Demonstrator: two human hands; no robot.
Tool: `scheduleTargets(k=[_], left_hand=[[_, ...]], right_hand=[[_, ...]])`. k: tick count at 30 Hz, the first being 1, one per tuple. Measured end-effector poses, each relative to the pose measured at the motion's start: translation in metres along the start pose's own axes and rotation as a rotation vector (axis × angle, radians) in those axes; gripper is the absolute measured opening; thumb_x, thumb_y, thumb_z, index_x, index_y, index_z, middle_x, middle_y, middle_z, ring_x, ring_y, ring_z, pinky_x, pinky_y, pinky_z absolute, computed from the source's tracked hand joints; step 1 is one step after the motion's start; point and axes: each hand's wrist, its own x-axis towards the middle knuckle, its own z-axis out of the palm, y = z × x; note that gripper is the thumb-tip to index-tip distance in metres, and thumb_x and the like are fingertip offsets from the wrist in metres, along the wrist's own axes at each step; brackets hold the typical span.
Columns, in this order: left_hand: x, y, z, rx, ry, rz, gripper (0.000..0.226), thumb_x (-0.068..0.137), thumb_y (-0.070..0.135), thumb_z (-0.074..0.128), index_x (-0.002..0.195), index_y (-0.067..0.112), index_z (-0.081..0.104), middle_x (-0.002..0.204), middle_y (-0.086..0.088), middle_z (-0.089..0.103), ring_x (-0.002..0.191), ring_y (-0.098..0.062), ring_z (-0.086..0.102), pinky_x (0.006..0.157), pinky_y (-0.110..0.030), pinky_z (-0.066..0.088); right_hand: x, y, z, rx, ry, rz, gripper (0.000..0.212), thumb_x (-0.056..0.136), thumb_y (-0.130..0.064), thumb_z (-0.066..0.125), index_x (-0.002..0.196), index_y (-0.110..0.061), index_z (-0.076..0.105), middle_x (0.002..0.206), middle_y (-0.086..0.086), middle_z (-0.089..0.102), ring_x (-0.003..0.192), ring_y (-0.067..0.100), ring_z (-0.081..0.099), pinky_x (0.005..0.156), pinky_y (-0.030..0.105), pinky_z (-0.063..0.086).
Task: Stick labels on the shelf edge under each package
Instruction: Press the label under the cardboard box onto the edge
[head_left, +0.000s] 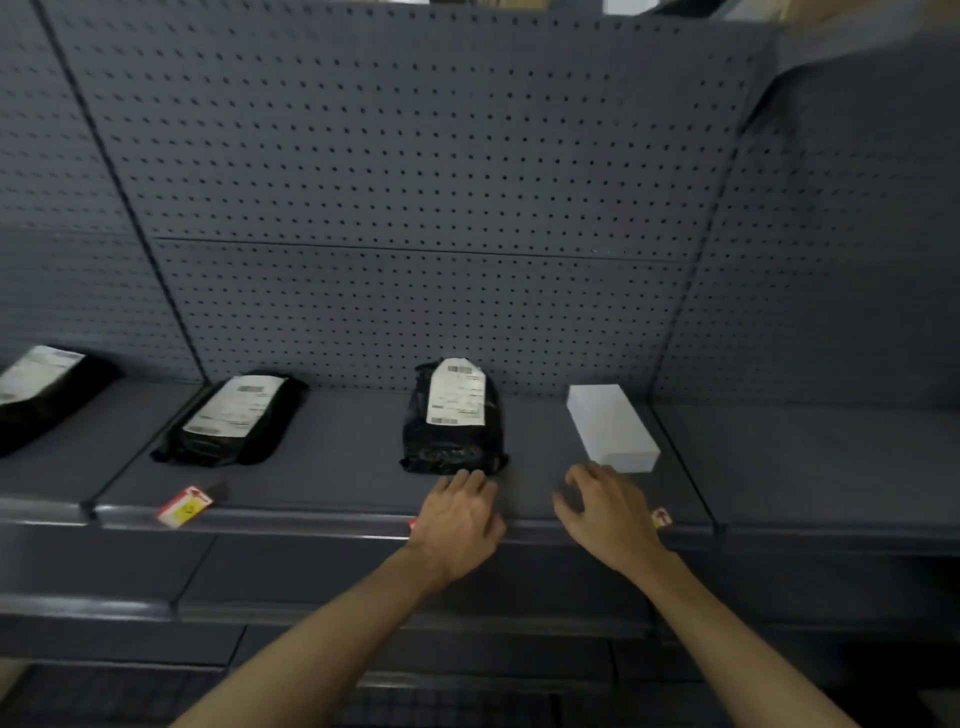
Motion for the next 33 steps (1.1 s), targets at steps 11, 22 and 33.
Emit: scheduleTargets(k=[11, 22, 33], left_hand=[[-0.144, -0.236, -0.108, 0.062, 0.082, -0.339, 0.037, 0.088, 0.042, 0.048, 0.108, 0.013, 0.058, 0.108, -0.008, 0.066, 0.105, -0.027, 0.056, 0.086, -0.04, 0.047], [-0.331, -0.452, -0.184, 0.169, 0.122, -0.563, 0.038, 0.086, 0.048, 0.049, 0.103, 0.017, 0.06, 0.104, -0.006, 0.067, 0.104, -0.027, 0.059, 0.083, -0.038, 0.048], [-0.408, -0.579, -0.203, 0.198, 0.128, -0.684, 0.037, 0.086, 0.047, 0.045, 0.1, 0.017, 0.061, 0.101, -0.003, 0.068, 0.101, -0.024, 0.06, 0.08, -0.037, 0.049]], right_hand=[[0.078, -0.253, 0.034, 0.082, 0.031, -0.23, 0.032, 0.088, -0.049, 0.052, 0.086, -0.017, 0.057, 0.084, 0.002, 0.06, 0.078, 0.022, 0.058, 0.063, 0.033, 0.044], [0.104, -0.568, 0.086, 0.214, 0.012, -0.42, 0.035, 0.088, -0.053, 0.045, 0.088, -0.019, 0.054, 0.086, 0.002, 0.06, 0.079, 0.023, 0.059, 0.059, 0.032, 0.042], [0.144, -0.751, 0.127, 0.266, -0.044, -0.527, 0.035, 0.089, -0.049, 0.049, 0.089, -0.015, 0.058, 0.09, 0.007, 0.061, 0.084, 0.027, 0.058, 0.069, 0.039, 0.045]])
